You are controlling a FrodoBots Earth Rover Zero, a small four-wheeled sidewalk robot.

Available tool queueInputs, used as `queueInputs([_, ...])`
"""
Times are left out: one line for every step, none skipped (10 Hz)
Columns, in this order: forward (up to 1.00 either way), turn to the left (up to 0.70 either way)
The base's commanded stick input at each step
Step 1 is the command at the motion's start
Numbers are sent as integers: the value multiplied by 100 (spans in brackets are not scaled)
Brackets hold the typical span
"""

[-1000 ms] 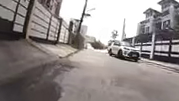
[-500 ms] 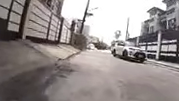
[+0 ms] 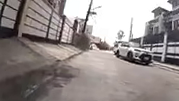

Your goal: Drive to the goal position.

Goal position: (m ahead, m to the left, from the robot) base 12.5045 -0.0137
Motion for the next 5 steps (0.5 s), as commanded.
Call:
queueInputs([100,4])
queueInputs([100,4])
queueInputs([100,4])
queueInputs([100,4])
queueInputs([100,4])
